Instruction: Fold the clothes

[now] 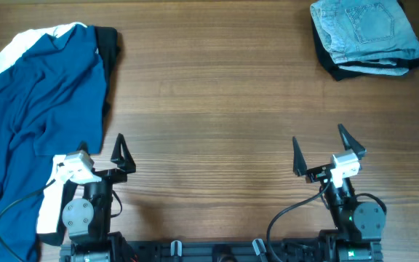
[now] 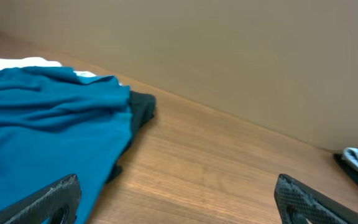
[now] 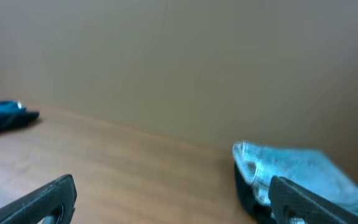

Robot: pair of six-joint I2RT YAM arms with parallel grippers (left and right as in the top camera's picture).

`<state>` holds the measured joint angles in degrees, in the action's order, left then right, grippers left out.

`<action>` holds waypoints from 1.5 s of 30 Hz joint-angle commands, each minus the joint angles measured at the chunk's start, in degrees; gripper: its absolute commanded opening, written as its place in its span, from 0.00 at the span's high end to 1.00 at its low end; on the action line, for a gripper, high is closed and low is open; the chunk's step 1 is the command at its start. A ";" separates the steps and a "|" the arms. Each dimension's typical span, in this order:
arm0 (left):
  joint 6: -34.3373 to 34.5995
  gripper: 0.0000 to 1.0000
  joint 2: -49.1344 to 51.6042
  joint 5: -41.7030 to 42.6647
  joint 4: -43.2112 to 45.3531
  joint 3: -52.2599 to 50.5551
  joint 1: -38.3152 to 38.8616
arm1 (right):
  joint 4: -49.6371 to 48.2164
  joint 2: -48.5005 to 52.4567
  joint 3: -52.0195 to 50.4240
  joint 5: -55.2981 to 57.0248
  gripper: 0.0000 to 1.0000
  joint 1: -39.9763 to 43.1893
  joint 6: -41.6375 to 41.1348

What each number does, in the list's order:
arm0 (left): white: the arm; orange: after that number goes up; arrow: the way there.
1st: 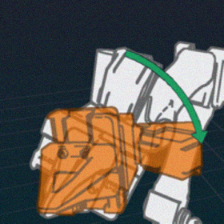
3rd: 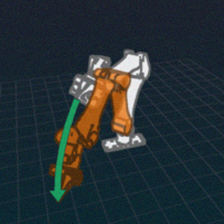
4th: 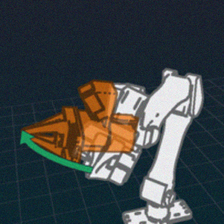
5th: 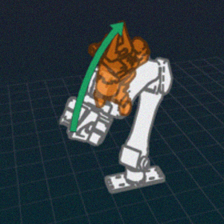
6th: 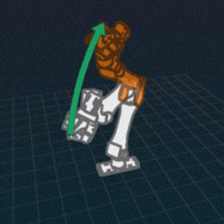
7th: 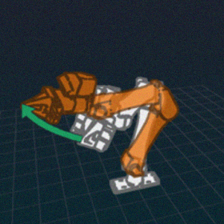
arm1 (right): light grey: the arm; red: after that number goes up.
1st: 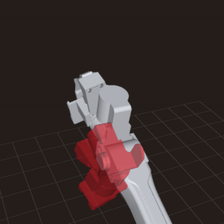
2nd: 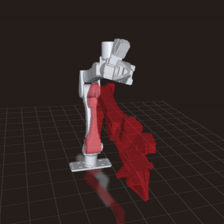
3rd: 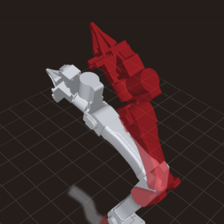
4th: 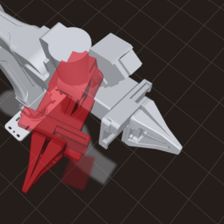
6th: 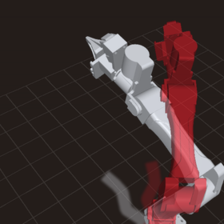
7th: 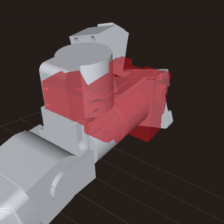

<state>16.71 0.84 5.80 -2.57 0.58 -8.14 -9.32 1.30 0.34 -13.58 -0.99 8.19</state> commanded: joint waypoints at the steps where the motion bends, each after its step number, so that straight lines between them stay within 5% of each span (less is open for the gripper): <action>1: 0.50 0.00 -0.35 4.96 0.81 0.04 0.37 | -3.96 0.15 0.28 -1.55 0.00 -0.17 0.61; 8: 0.02 0.00 13.94 4.66 -0.87 11.82 0.37 | -6.29 19.28 14.12 -2.36 0.00 -0.17 0.68; 13: -1.49 0.00 38.40 6.34 -6.27 29.33 0.37 | -4.72 51.71 39.17 -12.98 0.00 -0.17 0.85; 20: -6.03 0.00 72.17 7.08 -29.42 62.97 0.24 | 15.89 89.68 74.55 -27.41 0.00 -0.17 0.90; 24: -7.30 0.00 85.83 7.04 -39.89 73.18 -0.02 | 19.50 95.36 76.65 -28.13 0.00 -0.17 0.74; 31: -13.88 0.00 92.61 6.27 -39.80 73.16 -0.02 | 19.61 96.41 76.15 -28.02 0.00 -0.17 -5.07; 34: -14.80 0.01 92.98 -6.86 -41.11 73.16 0.00 | 19.67 99.80 76.15 -27.30 0.00 -0.17 -3.63; 45: -18.27 0.25 106.51 -16.83 -43.93 73.16 0.00 | 19.69 108.24 76.15 -27.19 0.14 -0.17 -7.30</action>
<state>-0.43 104.66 -8.67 -46.89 73.10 -8.10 10.52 108.77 75.48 -40.05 -0.99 1.63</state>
